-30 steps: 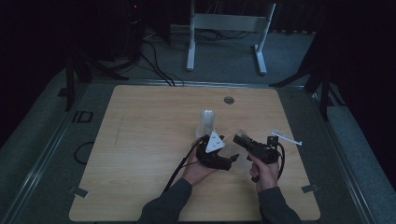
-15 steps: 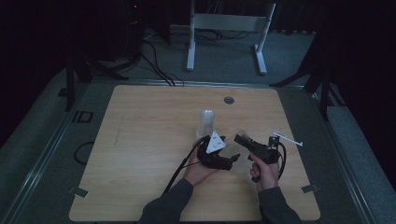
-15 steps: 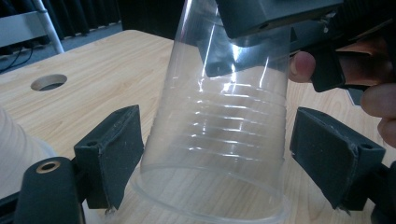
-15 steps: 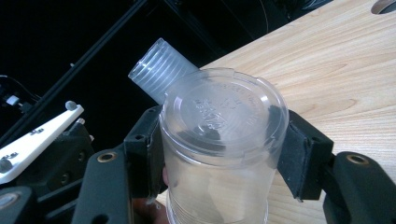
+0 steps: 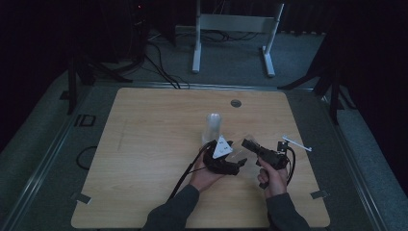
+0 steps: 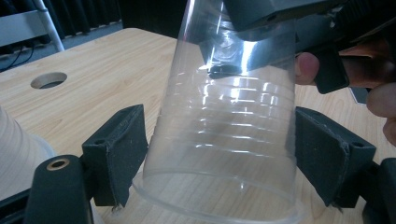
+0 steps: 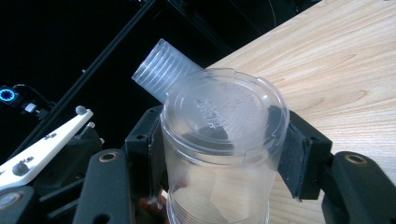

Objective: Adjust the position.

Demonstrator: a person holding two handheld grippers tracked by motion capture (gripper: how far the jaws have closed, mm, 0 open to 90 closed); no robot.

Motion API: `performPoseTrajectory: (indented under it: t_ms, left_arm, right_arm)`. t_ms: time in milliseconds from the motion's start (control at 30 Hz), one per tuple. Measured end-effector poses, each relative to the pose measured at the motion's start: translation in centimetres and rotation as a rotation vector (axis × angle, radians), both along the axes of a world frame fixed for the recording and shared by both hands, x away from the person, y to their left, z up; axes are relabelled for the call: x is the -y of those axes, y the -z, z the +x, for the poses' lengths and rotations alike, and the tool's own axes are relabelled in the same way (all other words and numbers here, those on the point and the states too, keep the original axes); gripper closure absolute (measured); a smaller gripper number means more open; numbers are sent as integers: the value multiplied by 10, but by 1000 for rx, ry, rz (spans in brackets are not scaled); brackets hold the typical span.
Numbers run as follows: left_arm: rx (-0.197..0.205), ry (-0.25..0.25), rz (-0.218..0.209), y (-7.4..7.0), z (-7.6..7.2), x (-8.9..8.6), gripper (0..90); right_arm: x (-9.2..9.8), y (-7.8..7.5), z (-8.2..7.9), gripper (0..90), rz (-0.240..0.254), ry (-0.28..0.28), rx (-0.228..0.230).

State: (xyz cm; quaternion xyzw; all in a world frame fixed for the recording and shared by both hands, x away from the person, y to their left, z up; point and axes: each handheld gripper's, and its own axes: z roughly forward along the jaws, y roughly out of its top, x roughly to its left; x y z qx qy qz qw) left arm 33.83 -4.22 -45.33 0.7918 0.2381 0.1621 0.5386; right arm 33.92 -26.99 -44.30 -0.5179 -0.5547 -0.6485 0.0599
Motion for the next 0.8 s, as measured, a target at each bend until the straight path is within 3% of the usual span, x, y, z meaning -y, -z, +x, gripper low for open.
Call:
performPoseTrajectory:
  t_ms: [433,800]
  left_arm:
    - [-12,4,18,2,0,2,242]
    - [-10,29,25,2,-2,3,282]
  right_arm:
    - [0,0,0,403,-1,-8,3]
    - [0,-1,0,348,-22,-13,7]
